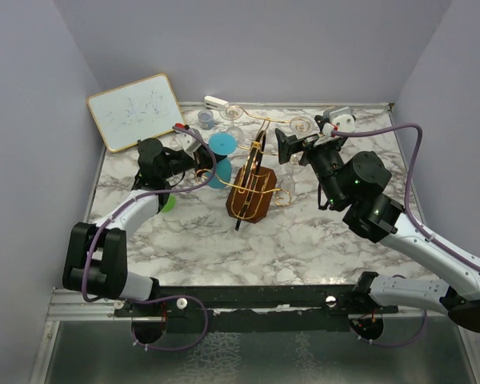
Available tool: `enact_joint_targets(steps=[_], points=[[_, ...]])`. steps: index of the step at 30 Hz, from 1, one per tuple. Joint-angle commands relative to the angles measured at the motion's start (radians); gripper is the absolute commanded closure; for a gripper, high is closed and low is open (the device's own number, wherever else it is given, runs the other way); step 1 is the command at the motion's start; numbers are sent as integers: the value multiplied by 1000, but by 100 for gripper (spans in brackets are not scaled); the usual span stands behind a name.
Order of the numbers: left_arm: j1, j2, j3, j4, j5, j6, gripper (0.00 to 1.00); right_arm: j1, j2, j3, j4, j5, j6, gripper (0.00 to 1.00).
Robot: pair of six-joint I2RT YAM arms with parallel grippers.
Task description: Place the wine glass upside down on the wine glass rack
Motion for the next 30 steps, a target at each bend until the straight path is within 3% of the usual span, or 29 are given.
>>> enact_joint_targets(steps=[1, 30], points=[[-7, 16, -4, 64, -64, -14, 100, -2, -6, 4, -2, 20, -11, 1], [-37, 74, 22, 68, -348, -60, 97, -2, -8, -18, -4, 27, -22, 1]])
